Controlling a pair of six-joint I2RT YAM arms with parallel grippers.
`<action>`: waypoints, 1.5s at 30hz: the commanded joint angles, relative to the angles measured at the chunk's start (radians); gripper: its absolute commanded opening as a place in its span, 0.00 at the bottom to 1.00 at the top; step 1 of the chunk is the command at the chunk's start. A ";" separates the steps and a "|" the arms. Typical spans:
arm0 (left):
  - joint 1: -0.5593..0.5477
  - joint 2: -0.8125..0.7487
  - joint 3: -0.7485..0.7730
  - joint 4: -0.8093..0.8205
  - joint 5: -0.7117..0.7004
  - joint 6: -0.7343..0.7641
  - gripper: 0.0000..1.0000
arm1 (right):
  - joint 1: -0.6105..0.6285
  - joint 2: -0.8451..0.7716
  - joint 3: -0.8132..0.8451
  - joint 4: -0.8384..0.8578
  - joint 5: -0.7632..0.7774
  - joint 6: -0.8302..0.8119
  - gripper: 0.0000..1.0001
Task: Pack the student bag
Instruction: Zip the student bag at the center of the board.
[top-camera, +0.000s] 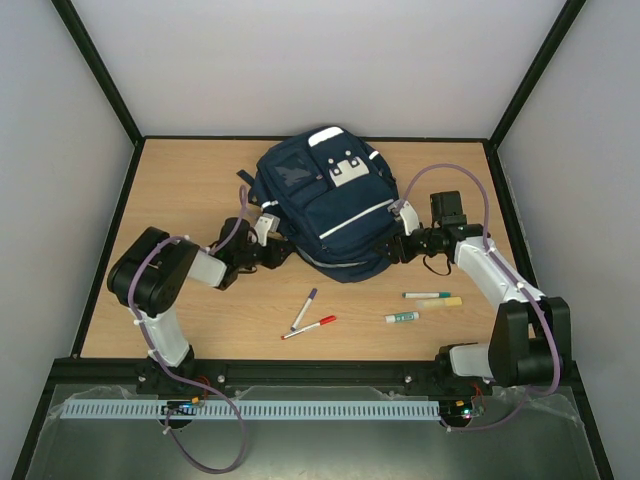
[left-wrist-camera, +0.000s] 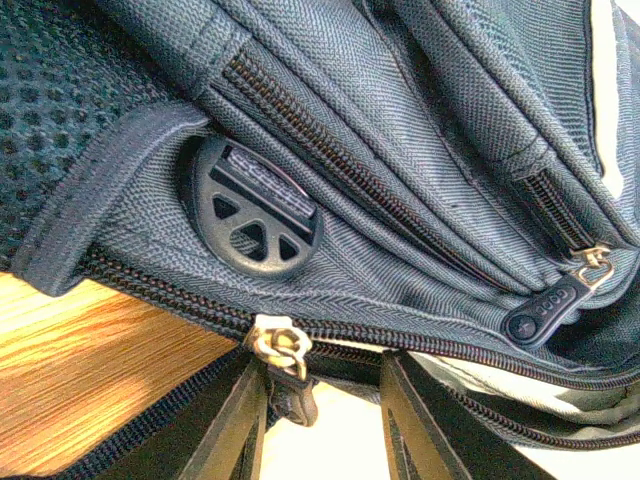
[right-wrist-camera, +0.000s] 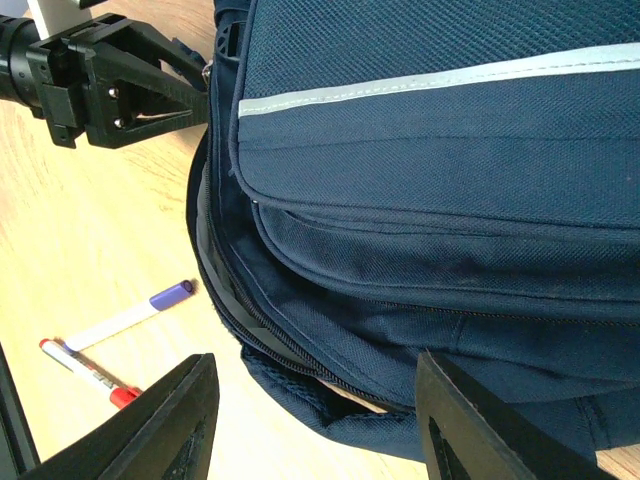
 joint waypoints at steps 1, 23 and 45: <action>-0.007 0.000 0.008 0.056 0.026 0.029 0.30 | 0.003 0.016 0.027 -0.048 -0.017 -0.012 0.54; -0.006 -0.079 -0.037 -0.023 -0.106 -0.002 0.03 | 0.003 0.030 0.031 -0.056 -0.018 -0.013 0.54; -0.172 -0.166 -0.122 -0.032 0.084 -0.150 0.03 | 0.161 0.294 0.080 -0.026 0.162 0.072 0.42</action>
